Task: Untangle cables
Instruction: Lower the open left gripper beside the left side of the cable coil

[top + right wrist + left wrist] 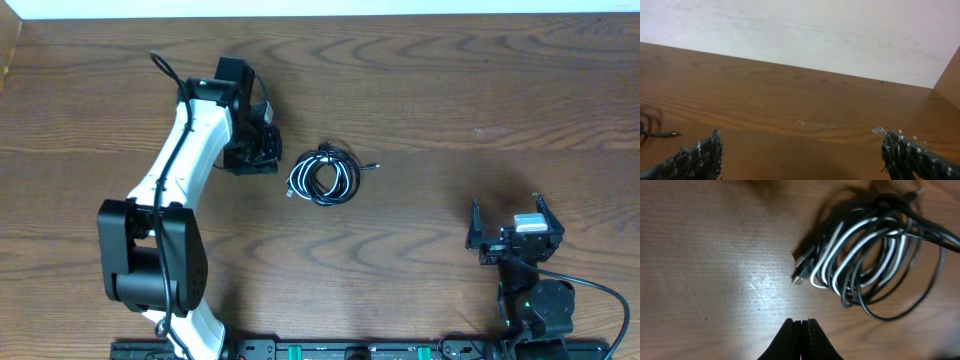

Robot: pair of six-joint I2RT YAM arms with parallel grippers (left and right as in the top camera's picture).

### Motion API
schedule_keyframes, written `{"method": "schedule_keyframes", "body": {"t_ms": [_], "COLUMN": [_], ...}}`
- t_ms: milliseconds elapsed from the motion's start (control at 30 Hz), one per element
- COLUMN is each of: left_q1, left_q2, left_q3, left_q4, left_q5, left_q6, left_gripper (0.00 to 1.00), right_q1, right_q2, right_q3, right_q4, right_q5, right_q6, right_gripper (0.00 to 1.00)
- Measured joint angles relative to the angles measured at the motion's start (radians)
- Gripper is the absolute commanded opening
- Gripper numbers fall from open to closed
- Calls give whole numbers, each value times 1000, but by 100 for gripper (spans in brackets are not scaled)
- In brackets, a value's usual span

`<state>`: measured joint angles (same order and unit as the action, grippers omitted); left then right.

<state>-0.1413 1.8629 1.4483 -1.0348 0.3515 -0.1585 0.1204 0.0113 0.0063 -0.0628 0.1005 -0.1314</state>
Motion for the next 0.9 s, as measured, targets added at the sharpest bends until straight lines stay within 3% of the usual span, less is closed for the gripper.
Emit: {"method": "schedule_keyframes", "body": {"t_ms": [133, 433, 633, 767, 900], "left_q1": [0, -4, -32, -79, -136], "left_q2": [0, 0, 0, 0, 0], "left_q3": [-47, -148, -158, -159, -167], "left_q4": [85, 218, 238, 253, 296], "left_q5": [-9, -6, -6, -6, -11], "left_q6": [0, -16, -16, 23, 47], "left_gripper": [8, 36, 41, 52, 54], "right_q1": [0, 0, 0, 0, 0], "right_q2": [0, 0, 0, 0, 0], "right_q3": [0, 0, 0, 0, 0], "right_q4": [0, 0, 0, 0, 0], "right_q5": [0, 0, 0, 0, 0], "right_q6": [0, 0, 0, 0, 0], "right_gripper": [99, 99, 99, 99, 99]}}
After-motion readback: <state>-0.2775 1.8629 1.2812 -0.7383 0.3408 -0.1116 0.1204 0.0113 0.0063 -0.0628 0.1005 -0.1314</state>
